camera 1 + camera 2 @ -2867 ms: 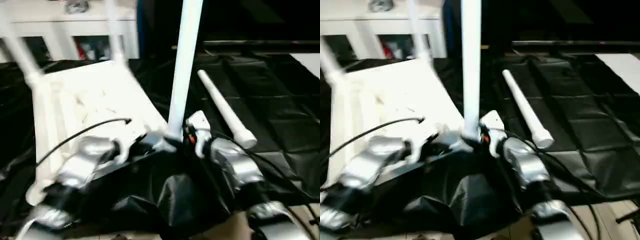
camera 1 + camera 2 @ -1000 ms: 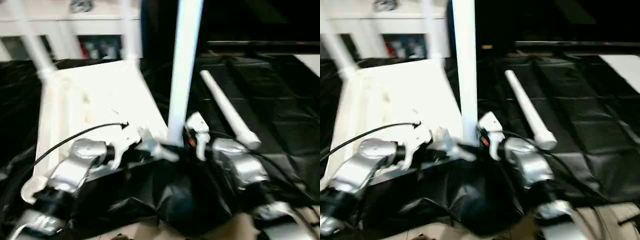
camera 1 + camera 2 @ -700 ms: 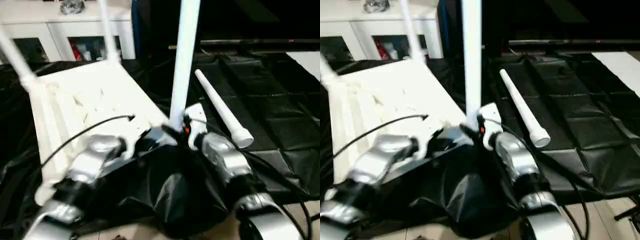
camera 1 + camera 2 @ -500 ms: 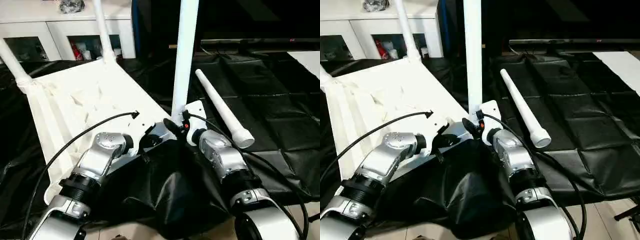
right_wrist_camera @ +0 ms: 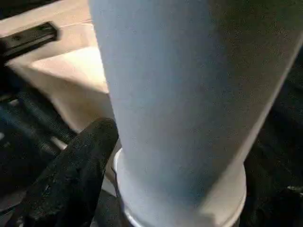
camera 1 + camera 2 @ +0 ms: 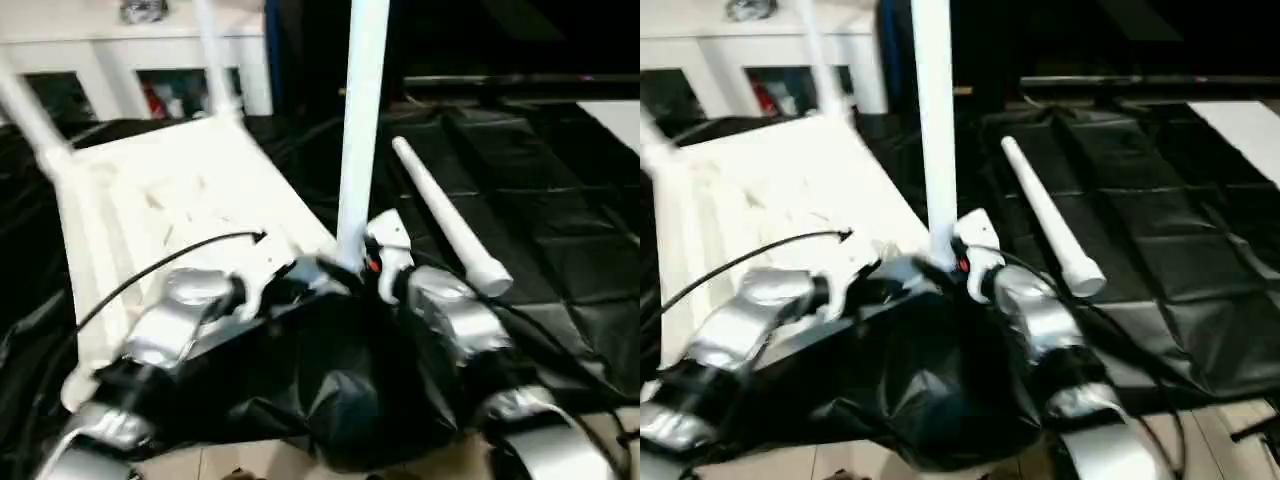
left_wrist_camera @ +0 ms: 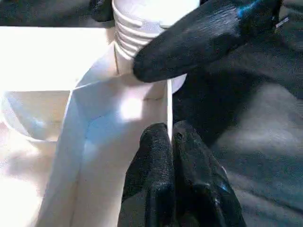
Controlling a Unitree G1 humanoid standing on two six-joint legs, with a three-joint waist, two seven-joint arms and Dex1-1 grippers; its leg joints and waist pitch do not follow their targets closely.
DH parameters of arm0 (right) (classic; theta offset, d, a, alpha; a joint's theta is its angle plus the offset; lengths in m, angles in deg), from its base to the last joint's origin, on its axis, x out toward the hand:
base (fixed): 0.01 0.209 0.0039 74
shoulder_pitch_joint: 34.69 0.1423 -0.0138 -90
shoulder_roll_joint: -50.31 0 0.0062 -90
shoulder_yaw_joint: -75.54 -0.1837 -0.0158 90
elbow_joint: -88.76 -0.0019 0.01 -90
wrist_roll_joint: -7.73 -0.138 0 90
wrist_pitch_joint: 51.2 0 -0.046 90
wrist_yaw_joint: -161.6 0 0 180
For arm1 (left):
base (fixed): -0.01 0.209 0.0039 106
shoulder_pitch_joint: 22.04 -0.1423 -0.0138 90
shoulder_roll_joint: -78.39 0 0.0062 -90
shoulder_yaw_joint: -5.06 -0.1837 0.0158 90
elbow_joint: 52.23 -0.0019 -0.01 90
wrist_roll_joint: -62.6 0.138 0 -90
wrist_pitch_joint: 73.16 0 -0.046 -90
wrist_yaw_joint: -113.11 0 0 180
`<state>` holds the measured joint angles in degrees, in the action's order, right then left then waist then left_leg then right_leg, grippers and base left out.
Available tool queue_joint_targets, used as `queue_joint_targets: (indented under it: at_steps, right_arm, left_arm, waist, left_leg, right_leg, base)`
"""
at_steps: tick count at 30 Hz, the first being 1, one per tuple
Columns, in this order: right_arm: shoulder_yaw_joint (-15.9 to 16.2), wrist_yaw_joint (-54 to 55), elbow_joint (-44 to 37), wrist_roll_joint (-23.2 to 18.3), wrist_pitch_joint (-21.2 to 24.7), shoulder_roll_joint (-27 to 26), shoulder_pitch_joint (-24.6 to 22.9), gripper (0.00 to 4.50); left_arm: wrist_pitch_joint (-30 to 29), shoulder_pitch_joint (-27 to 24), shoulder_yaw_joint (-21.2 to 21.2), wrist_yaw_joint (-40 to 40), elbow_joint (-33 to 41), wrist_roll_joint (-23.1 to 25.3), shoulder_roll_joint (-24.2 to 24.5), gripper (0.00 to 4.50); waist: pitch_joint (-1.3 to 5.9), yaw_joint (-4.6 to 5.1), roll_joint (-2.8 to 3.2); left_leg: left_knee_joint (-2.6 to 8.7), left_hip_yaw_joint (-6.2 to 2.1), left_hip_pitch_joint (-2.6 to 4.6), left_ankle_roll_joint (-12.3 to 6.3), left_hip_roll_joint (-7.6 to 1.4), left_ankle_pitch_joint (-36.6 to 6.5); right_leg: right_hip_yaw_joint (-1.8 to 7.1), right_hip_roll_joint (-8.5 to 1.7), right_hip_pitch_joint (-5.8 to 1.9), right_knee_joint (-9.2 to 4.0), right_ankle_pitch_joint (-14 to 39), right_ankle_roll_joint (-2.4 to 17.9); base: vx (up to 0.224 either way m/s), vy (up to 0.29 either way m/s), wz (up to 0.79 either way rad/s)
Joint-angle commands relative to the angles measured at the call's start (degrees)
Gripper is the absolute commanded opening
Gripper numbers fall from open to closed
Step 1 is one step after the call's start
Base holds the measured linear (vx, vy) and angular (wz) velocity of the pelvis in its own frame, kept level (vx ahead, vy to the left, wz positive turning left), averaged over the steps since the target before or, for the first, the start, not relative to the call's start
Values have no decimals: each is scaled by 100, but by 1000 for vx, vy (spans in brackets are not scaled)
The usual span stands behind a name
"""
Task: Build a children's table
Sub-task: Rotate leg to tighten
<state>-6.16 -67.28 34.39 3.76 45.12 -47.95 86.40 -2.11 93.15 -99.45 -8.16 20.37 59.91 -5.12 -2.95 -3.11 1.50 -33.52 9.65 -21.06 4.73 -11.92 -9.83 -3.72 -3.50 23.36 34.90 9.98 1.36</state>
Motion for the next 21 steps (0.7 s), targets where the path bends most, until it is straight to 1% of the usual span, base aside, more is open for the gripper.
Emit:
queue_joint_targets:
  at_steps: [1,2,3,4,6,7,8,10,12,14,15,18,19,20,21]
  right_arm:
    - [303,-584,-337,-111,69,56,-72,369]
    - [325,-723,-417,-134,74,140,-102,369]
    - [383,-1044,-595,-188,81,352,-171,369]
    - [412,-1240,-707,-229,138,490,-211,369]
    - [424,-1457,-818,-290,227,625,-242,369]
    - [422,-1536,-854,-301,233,671,-248,354]
    - [421,-1554,-871,-296,226,683,-253,354]
    - [420,-1591,-883,-296,261,707,-243,334]
    - [423,-1605,-888,-294,282,719,-231,327]
    - [439,-1610,-910,-310,310,728,-218,304]
    - [443,-1608,-909,-316,318,725,-208,295]
    - [469,-1650,-938,-326,362,716,-212,281]
    - [495,-1655,-934,-315,381,700,-227,277]
    - [499,-1654,-932,-312,381,696,-230,276]
    - [507,-1627,-918,-299,376,680,-237,276]
  left_arm:
    - [222,90,-130,343,394,-287,-39,0]
    - [230,69,-126,405,419,-300,6,0]
    - [264,14,-115,537,460,-309,117,0]
    - [286,-22,-121,624,485,-305,199,0]
    - [299,-58,-137,725,510,-306,286,0]
    - [298,-70,-142,779,521,-328,316,0]
    - [296,-77,-140,803,529,-343,322,0]
    - [277,-86,-137,832,543,-357,331,0]
    - [250,-106,-141,879,577,-372,347,0]
    - [237,-114,-146,916,595,-383,364,0]
    - [234,-112,-147,924,595,-385,367,0]
    - [249,-103,-154,917,577,-380,374,0]
    - [253,-104,-157,889,568,-365,369,0]
    - [254,-104,-157,883,566,-361,368,0]
    - [250,-102,-153,843,556,-350,357,0]
  waist:
    - [351,-13,32]
    - [348,-24,34]
    - [348,-45,29]
    - [355,-62,28]
    - [360,-83,25]
    - [358,-92,25]
    - [357,-98,23]
    - [357,-111,24]
    - [358,-119,23]
    - [363,-135,8]
    - [367,-144,17]
    - [368,-156,15]
    - [361,-158,19]
    - [364,-158,9]
    - [362,-160,15]
  left_leg:
    - [394,-7,64,-168,-121,-1546]
    - [396,-5,66,-164,-121,-1547]
    - [397,-6,70,-165,-122,-1545]
    - [389,1,63,-180,-124,-1488]
    - [385,-3,52,-201,-124,-1417]
    - [381,4,54,-206,-117,-1418]
    - [383,4,55,-202,-118,-1421]
    - [384,0,62,-161,-117,-1446]
    - [385,-3,65,-138,-116,-1446]
    - [380,1,61,-145,-115,-1393]
    - [380,-2,57,-153,-118,-1348]
    - [377,1,61,-147,-114,-1341]
    - [382,-1,58,-143,-116,-1364]
    - [380,2,61,-141,-113,-1375]
    - [381,-1,61,-133,-113,-1397]
  right_leg:
    - [260,-377,-300,-450,1432,1149]
    - [262,-373,-295,-448,1458,1138]
    - [262,-371,-293,-453,1483,1113]
    - [269,-375,-297,-442,1410,1105]
    - [264,-373,-304,-429,1340,1106]
    - [261,-368,-299,-433,1363,1119]
    - [261,-372,-298,-439,1391,1119]
    - [261,-377,-289,-448,1507,1101]
    - [260,-373,-289,-447,1527,1088]
    - [261,-371,-294,-444,1469,1081]
    - [260,-372,-296,-432,1410,1087]
    - [259,-369,-293,-430,1385,1087]
    - [256,-372,-290,-437,1425,1082]
    - [256,-370,-291,-440,1448,1071]
    - [257,-375,-289,-441,1496,1061]
  base:
    - [0,0,0]
    - [0,0,0]
    - [0,0,0]
    - [0,0,0]
    - [0,0,0]
    - [0,0,0]
    - [0,0,0]
    - [0,0,0]
    - [0,0,0]
    - [0,0,0]
    - [0,0,0]
    - [0,0,0]
    - [0,0,0]
    - [0,0,0]
    - [0,0,0]
